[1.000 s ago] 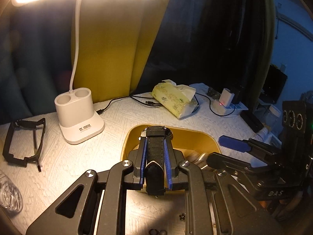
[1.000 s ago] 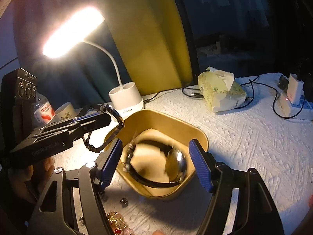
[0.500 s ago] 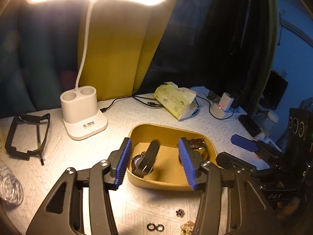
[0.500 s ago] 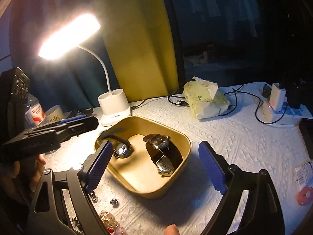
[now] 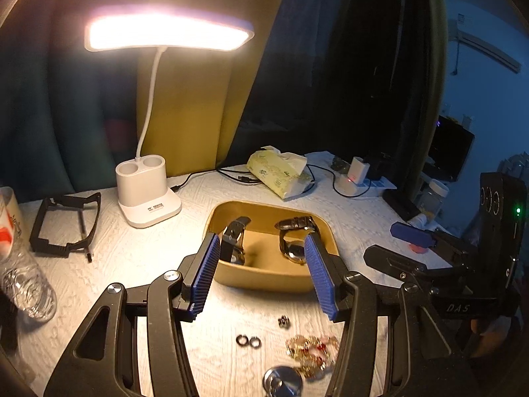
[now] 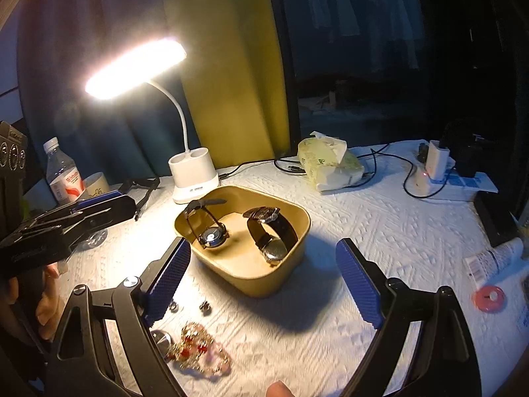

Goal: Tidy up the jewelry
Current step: 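Grasp the silver pocket watch on its keychain with the left tool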

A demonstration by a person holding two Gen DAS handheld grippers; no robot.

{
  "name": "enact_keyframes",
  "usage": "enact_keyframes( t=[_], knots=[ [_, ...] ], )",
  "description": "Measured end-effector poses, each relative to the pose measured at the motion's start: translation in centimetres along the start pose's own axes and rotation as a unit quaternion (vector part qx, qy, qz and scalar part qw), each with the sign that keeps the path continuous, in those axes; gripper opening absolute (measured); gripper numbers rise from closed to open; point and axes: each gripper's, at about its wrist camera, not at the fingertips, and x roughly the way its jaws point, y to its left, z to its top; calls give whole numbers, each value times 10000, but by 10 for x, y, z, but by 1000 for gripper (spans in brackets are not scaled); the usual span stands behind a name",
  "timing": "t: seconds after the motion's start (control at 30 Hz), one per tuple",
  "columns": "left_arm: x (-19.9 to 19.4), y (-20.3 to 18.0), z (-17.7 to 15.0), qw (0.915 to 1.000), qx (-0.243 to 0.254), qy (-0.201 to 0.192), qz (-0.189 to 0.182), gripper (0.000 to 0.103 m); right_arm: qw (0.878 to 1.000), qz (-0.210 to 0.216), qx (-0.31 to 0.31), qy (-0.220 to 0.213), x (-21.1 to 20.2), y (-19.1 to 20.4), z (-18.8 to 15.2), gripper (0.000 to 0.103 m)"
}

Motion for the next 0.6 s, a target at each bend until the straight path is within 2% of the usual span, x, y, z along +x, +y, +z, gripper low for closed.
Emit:
enact_keyframes(
  t=[0.27,0.6],
  knots=[
    [-20,0,-25,9998,-26,169,42,57,10000,-40,51,49,-17,1,-15,89],
    [-19,-8,-70,9961,27,875,50,57,9995,1,200,224,-18,-9,-33,89]
  ],
)
